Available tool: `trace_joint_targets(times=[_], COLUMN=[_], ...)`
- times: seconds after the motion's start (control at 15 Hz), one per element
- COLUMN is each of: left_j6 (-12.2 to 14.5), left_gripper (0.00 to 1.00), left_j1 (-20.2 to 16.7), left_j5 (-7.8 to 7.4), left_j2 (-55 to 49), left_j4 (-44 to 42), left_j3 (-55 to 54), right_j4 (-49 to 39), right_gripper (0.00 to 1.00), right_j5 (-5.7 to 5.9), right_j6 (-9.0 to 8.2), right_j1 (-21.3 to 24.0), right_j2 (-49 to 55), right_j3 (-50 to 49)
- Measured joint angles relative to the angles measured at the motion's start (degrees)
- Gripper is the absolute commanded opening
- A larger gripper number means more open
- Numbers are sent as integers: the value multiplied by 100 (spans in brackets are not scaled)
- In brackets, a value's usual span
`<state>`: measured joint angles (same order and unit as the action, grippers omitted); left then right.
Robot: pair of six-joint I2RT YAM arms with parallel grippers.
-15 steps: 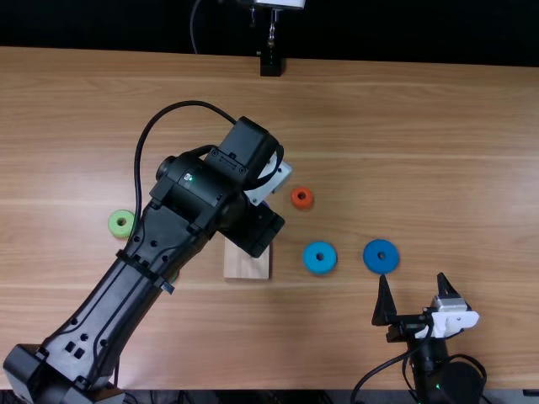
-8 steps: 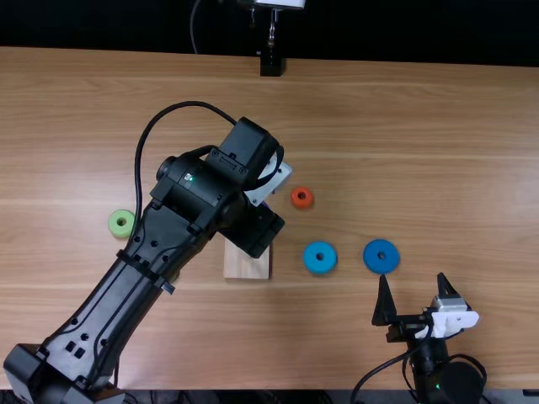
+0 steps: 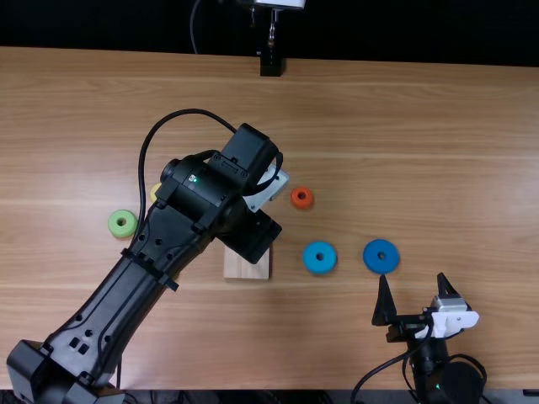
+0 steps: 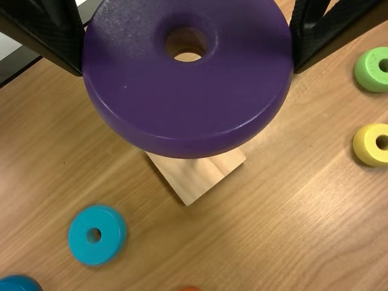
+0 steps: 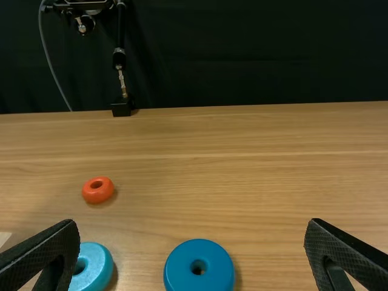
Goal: Build the Hanoi tower: stack the rings onto the peg from bottom to top in this color order: purple, dark blue, light blue, dark green, light green, yellow, orange.
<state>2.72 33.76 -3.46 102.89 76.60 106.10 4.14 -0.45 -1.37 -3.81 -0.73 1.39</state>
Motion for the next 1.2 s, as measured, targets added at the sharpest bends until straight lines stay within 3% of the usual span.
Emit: trace_joint_targets(times=[1.0, 1.07, 1.2], left_j6=[0, -2, 2], left_gripper=[0, 10, 81], left_j1=[114, 114, 114], left_j5=[20, 20, 17], left_j2=[339, 389, 398], left_j4=[-61, -70, -48], left_j3=[2, 2, 2], right_j4=[0, -2, -4], right_gripper=[100, 100, 100], right_j5=[4, 2, 2], right_j6=[2, 0, 0], right_j1=[2, 0, 0], right_j2=[0, 0, 0], right_j3=[-2, -2, -2])
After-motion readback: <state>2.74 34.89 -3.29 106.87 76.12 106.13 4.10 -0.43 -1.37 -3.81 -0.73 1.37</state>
